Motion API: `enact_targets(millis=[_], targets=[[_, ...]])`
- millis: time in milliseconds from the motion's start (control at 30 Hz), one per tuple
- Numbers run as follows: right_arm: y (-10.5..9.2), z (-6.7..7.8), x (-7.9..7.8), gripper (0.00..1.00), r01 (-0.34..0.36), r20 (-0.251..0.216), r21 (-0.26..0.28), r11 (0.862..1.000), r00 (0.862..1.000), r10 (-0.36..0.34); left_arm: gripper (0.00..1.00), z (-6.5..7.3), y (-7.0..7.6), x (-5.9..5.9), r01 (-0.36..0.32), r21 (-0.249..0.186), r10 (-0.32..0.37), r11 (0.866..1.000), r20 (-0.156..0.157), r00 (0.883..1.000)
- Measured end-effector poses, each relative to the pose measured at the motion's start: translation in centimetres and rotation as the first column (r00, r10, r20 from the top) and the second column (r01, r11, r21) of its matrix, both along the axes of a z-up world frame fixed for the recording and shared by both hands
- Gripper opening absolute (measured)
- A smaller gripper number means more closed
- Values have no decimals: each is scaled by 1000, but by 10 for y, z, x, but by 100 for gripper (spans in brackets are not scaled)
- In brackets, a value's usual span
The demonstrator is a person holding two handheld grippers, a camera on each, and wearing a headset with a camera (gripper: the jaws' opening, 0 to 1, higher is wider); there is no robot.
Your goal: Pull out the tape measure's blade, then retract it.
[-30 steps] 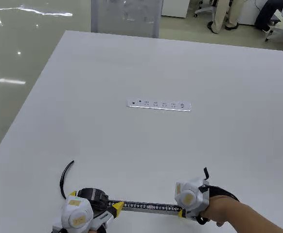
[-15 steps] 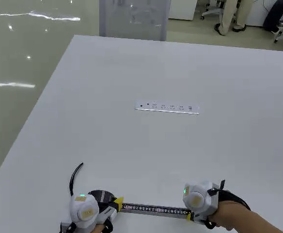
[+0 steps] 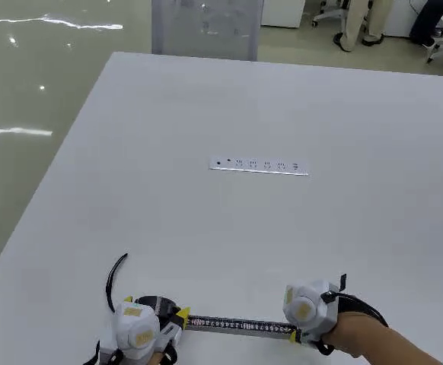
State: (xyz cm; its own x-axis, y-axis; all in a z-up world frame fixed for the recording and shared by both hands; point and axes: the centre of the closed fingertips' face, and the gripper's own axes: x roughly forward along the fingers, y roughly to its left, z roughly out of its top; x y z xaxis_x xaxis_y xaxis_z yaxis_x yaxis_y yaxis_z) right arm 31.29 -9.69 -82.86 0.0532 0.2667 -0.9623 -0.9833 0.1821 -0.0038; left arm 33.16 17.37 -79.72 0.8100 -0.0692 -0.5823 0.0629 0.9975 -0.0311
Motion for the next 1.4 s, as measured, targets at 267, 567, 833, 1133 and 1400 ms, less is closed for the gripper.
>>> enact_targets(millis=[267,567,833,1133,1400], targets=[[0,1,0,14,10,0,-1,1000,1000,-10,69,-3,0,-6,-23,-26,22,999,-25,999],[-1,0,0,14,15,6,-1,1000,1000,-15,66,-4,2,-5,-9,-9,8,1000,-38,999],[0,1,0,14,22,-1,8,1000,1000,-22,66,-5,2,-5,-4,-22,4,1000,-39,999],[2,1,3,14,-18,-18,54,998,1000,19,66,-4,4,-5,4,-61,-7,998,-53,999],[8,0,3,14,-20,-18,71,997,1000,21,66,-5,3,-5,22,-60,-25,998,-60,998]])
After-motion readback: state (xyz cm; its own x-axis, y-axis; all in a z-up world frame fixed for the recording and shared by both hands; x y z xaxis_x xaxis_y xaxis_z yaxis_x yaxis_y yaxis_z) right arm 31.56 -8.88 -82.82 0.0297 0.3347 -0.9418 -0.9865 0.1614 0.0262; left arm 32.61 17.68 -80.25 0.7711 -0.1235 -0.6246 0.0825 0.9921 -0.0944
